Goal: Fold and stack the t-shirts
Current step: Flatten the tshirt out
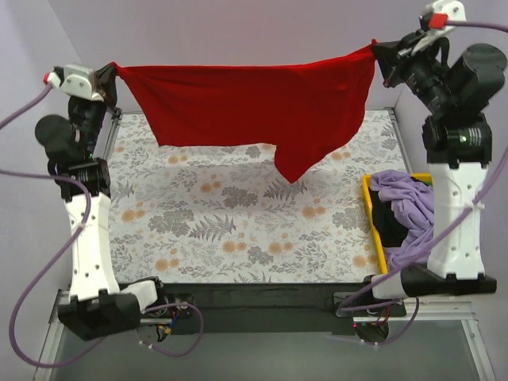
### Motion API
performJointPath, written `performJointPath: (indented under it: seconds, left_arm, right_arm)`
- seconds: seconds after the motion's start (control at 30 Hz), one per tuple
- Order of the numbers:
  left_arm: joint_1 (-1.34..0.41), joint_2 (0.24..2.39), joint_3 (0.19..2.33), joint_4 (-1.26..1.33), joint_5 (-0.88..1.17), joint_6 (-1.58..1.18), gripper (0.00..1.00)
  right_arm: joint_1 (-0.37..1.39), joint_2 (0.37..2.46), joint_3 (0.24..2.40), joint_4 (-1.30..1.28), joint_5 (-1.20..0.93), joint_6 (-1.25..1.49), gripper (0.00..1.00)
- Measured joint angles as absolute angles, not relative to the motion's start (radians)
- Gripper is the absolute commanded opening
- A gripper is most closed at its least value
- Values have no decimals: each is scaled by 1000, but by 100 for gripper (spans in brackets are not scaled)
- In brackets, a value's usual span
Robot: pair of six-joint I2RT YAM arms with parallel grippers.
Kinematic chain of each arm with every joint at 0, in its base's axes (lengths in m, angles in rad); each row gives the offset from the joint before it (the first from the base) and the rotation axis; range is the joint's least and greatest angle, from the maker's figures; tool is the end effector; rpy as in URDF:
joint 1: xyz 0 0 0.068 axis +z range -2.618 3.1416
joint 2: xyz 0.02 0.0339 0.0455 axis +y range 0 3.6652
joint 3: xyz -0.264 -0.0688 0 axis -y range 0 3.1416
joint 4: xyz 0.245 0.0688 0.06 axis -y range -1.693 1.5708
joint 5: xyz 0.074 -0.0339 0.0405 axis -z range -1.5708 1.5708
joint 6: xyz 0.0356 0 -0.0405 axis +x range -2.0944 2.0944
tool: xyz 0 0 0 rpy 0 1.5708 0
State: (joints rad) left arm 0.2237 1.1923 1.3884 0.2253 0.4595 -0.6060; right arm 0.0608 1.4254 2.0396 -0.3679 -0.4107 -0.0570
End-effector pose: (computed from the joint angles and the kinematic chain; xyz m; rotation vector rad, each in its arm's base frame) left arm 0.2450 0.0396 0.5087 -0.0830 1.2137 -0.5984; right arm 0.2495 0.0294 0.5909 -0.4248 1.2820 0.2749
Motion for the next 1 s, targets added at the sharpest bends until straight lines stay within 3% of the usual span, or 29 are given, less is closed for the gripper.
performJointPath:
  seconds: [0.27, 0.47, 0.7, 1.0]
  left_arm:
    - [226, 879, 1299, 297, 411, -595, 0]
    - [227, 795, 1346, 291, 391, -577, 0]
    - [227, 890, 1349, 263, 409, -528, 0]
    - [228, 1053, 1029, 266, 529, -498, 0]
  right_arm:
    - [60, 1102, 1900, -273, -320, -113, 1]
    - [60, 989, 1915, -189, -297, -165, 1]
    - [60, 1081, 1903, -105, -312, -186, 1]
    - [120, 1372, 1579, -89, -349, -192, 1]
